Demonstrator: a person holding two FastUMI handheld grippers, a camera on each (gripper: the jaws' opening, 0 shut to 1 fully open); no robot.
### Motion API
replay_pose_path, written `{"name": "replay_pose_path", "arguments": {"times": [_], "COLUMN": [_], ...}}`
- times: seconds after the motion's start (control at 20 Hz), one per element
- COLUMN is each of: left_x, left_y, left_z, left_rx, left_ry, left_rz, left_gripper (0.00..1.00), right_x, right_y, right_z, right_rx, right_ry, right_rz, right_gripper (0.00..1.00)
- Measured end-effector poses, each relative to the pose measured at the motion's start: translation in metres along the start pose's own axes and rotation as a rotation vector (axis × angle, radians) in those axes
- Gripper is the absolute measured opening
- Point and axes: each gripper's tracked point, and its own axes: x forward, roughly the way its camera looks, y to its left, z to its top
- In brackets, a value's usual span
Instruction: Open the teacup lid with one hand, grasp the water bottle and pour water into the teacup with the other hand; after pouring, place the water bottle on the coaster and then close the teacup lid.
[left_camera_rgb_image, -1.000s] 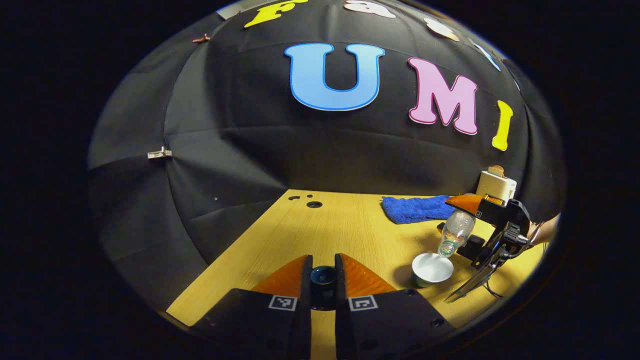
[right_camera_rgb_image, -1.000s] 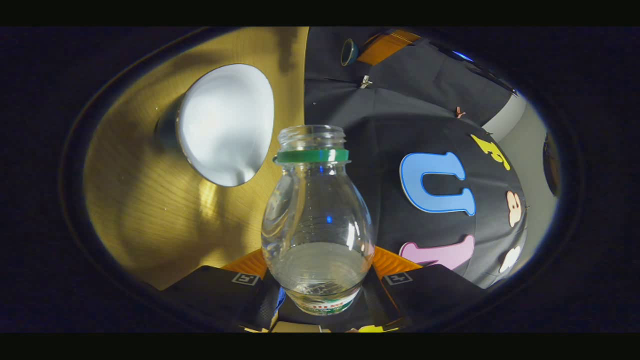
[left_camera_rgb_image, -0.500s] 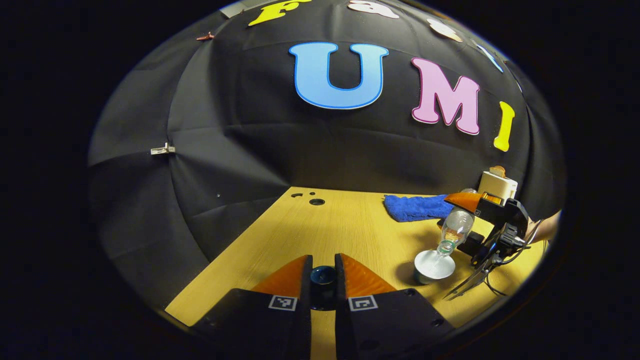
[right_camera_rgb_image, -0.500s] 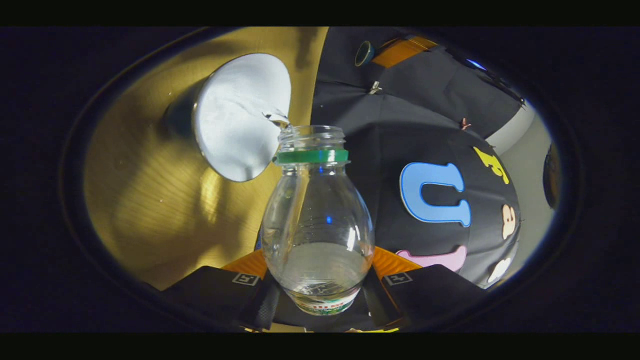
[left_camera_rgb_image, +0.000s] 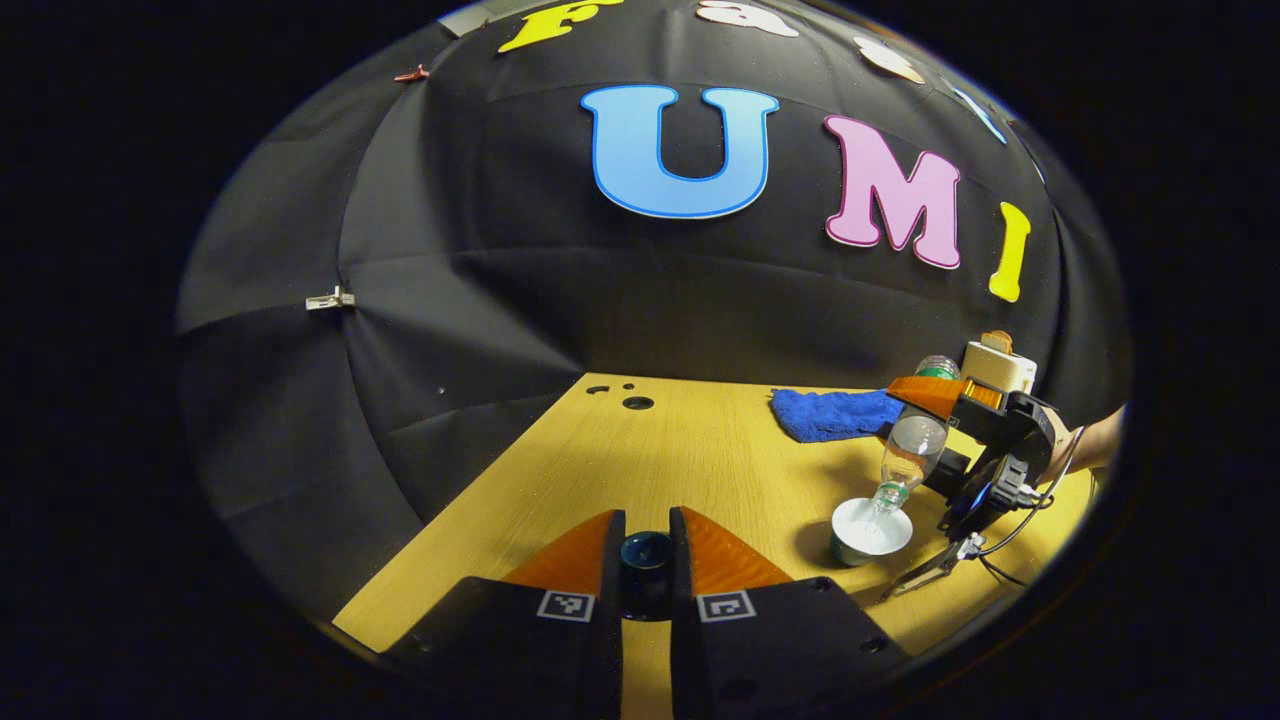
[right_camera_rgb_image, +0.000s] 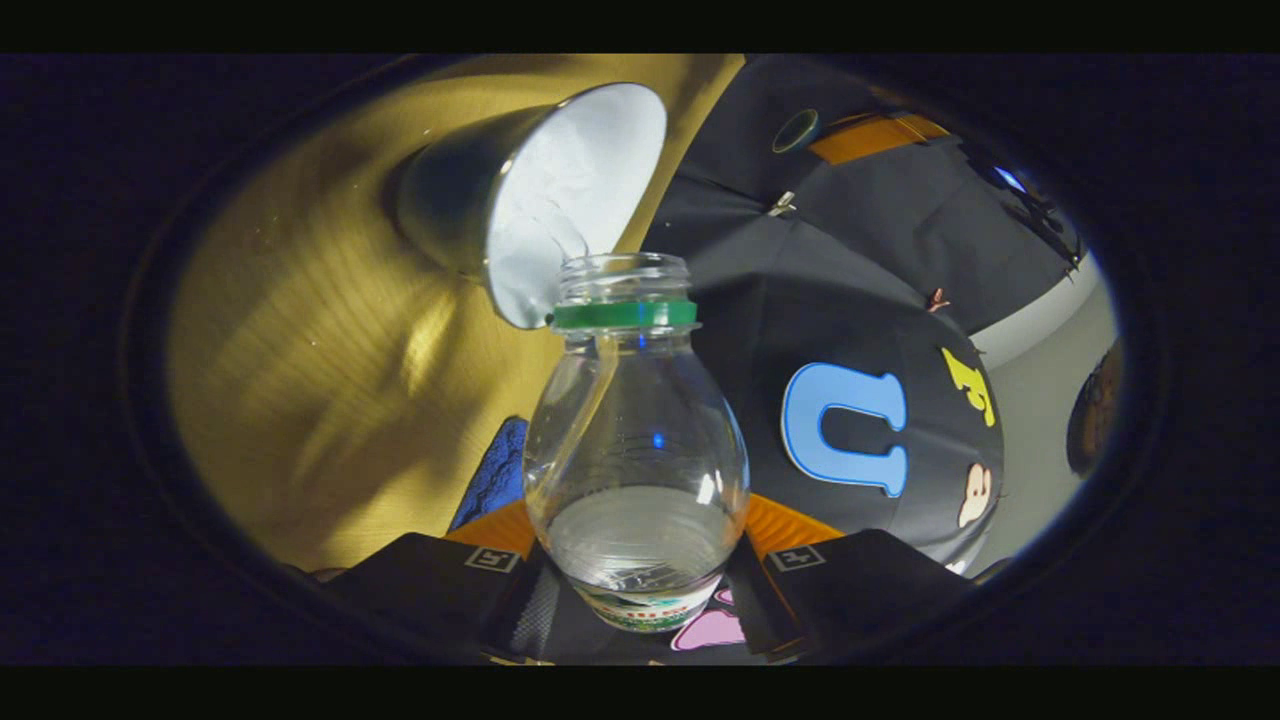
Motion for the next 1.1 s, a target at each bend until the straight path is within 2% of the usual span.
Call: {"name": "replay_pose_path", "arguments": {"times": [0.3,0.45,0.5,0.55,0.6,0.65,0.75,1.1], "left_x": [-0.005,-0.007,-0.008,-0.008,-0.008,-0.009,-0.011,-0.015], "left_y": [-0.001,-0.002,-0.003,-0.004,-0.005,-0.006,-0.009,-0.018], "left_z": [0.001,0.002,0.0,0.0,0.0,0.0,-0.001,0.004], "left_rx": [0.002,0.002,0.003,0.002,0.002,0.002,-0.003,0.01], "left_ry": [-0.003,-0.005,-0.005,-0.006,-0.006,-0.004,-0.007,-0.021], "left_rz": [0.003,0.004,0.002,0.0,0.001,0.002,-0.001,-0.01], "left_gripper": [0.23,0.23,0.23,0.19,0.23,0.23,0.23,0.23], "right_x": [0.002,-0.001,0.0,0.0,0.0,-0.002,0.0,0.003], "right_y": [-0.006,-0.007,-0.009,-0.01,-0.011,-0.012,-0.013,-0.017], "right_z": [0.003,0.01,0.011,0.012,0.013,0.013,0.013,0.012], "right_rx": [-0.044,-0.048,-0.056,-0.065,-0.072,-0.077,-0.083,-0.082], "right_ry": [-0.032,-0.063,-0.076,-0.087,-0.095,-0.101,-0.109,-0.115], "right_rz": [-0.031,-0.022,-0.028,-0.036,-0.043,-0.045,-0.043,-0.052], "right_gripper": [0.74,0.74,0.71,0.74,0.74,0.77,0.74,0.74]}}
